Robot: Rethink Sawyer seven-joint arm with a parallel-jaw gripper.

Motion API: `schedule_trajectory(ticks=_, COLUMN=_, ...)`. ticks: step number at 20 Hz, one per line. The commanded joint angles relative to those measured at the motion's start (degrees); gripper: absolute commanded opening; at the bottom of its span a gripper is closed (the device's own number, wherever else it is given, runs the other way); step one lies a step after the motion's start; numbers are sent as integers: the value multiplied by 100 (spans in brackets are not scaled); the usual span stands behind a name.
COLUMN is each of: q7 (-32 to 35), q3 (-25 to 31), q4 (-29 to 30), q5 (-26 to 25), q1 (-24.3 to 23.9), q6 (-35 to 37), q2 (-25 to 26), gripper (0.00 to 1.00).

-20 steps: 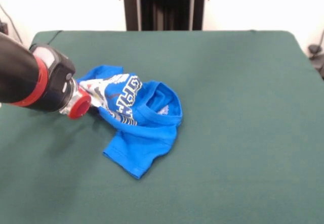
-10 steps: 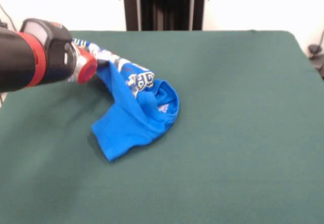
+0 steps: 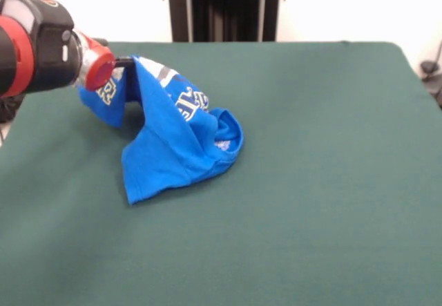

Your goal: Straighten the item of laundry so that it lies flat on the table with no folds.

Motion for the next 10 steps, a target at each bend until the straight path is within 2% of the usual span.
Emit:
schedule_trajectory(ticks=1, q7=-1735, q3=693, q4=117, q5=-217, q1=122, q6=-887, q2=119, gripper=100)
schedule_trajectory(ticks=6, q7=-1281, q3=487, q4=595, q5=-50, q1=140, q6=-1843, q2=-187, gripper=100)
schedule_trajectory(ticks=10, q7=-961, q3=311, q4=847, q5=-113, q1=179, q6=-3161, q2=-407, gripper=100)
